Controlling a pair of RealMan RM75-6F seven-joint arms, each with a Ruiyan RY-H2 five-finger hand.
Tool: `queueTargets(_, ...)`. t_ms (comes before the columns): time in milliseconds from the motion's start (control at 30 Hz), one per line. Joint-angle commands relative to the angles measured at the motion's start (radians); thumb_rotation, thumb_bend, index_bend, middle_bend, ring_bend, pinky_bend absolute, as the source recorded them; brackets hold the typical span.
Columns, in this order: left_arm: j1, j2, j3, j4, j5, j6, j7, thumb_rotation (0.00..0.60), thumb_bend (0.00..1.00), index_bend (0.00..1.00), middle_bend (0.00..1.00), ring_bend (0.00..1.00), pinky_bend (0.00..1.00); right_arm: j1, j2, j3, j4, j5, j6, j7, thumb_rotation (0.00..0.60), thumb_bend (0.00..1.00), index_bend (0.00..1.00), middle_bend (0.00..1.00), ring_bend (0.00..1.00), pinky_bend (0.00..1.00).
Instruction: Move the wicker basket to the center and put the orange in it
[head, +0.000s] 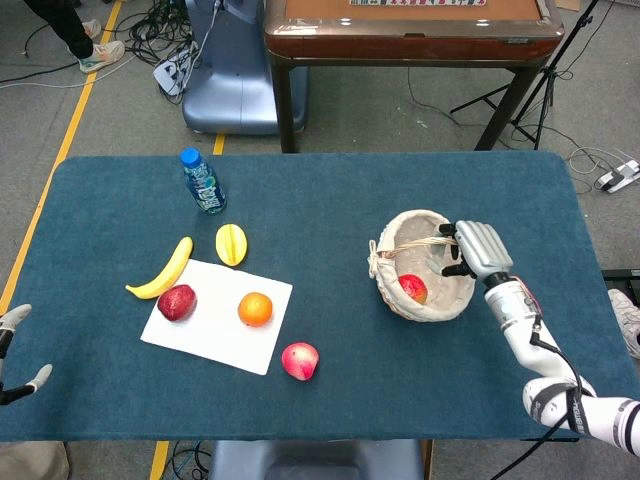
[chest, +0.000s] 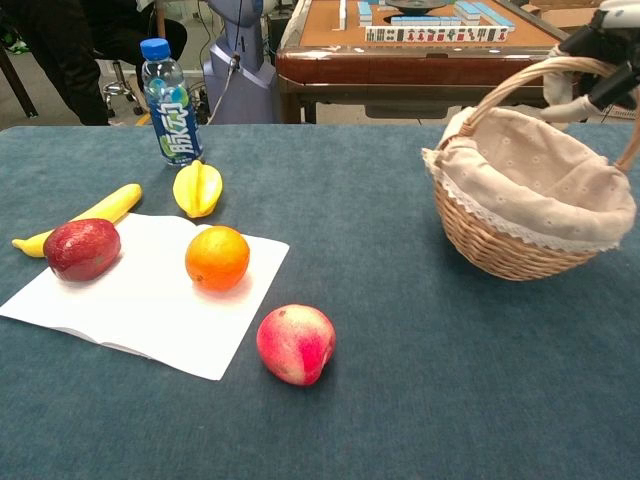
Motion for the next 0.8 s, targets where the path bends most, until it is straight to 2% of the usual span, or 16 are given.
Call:
queueTargets(33,0.003,0.001,0.000,0.006,-0.003,0.001,-0.006,0.600,0.26,0.13,0.15,0.13,0.16,0.073,-0.046,0.051,0.001,0.088,-0.005,-0.035,0.600,0.28,0.62,0.61,0.65,0.78)
queueTargets(200,0.006,0.000,-0.001,0.011,0.000,0.005,-0.016,0.600,0.26,0.13,0.15,0.13,0.16,0.185,-0.132,0.097,0.049,0.228,-0.010,-0.087,0.600,0.28,0.62,0.61,0.65,0.78)
queueTargets(433,0.017,0.008,0.001,0.013,0.003,0.018,-0.024,0.600,0.26,0.13,0.15,0.13,0.16,0.321,-0.255,0.129,0.156,0.377,0.039,-0.182,0.600,0.28,0.62,0.59,0.65,0.78)
queueTargets(800,0.029,0.013,0.001,0.014,-0.002,0.027,-0.028,0.600,0.26,0.13,0.15,0.13,0.16,0.476,-0.407,0.193,0.328,0.536,0.070,-0.259,0.600,0.28,0.62,0.53,0.62,0.73)
